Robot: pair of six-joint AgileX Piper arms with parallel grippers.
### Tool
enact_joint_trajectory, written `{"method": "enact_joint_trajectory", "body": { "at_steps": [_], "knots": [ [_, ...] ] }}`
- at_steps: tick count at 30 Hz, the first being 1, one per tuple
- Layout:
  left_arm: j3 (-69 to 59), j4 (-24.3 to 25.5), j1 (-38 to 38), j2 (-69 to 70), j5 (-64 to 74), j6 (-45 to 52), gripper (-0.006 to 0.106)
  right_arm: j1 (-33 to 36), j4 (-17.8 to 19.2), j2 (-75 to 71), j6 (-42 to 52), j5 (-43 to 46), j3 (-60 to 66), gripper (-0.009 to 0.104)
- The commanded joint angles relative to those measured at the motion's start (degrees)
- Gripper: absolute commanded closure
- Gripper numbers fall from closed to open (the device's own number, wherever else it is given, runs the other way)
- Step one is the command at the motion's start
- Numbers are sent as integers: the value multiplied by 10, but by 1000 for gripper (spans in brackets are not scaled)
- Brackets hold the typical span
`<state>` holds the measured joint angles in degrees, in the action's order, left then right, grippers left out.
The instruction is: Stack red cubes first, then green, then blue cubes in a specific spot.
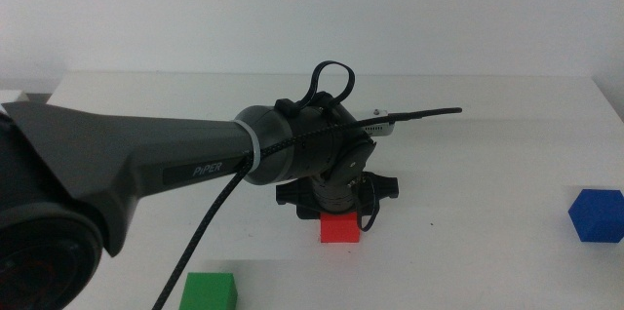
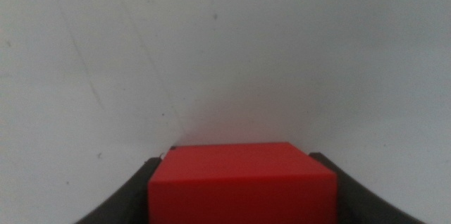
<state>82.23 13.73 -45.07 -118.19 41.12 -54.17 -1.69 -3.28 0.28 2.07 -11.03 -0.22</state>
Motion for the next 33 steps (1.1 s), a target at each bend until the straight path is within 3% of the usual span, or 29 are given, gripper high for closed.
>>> {"method": "enact_joint_trajectory", "body": {
  "at_steps": [1, 8, 13, 19, 22, 28, 33],
  "knots": [
    [-1, -3, 0, -4, -10, 4, 52, 2, 6, -3, 3, 7, 2, 2],
    [0, -3, 0, -4, -10, 4, 6, 2, 6, -3, 3, 7, 2, 2],
    [6, -7, 0, 49, 2, 45, 7, 2, 6, -3, 3, 7, 2, 2],
    [0, -7, -1, 193, 167, 113, 7, 2, 6, -3, 3, 7, 2, 2],
    [-66, -2, 2, 275, 196, 114, 7, 2, 6, -3, 3, 7, 2, 2],
    [-275, -53, 32, 427, 165, 74, 7, 2, 6, -3, 3, 7, 2, 2],
    [-356, -58, 63, 434, 111, 78, 7, 2, 6, -3, 3, 7, 2, 2]
  ]
}}
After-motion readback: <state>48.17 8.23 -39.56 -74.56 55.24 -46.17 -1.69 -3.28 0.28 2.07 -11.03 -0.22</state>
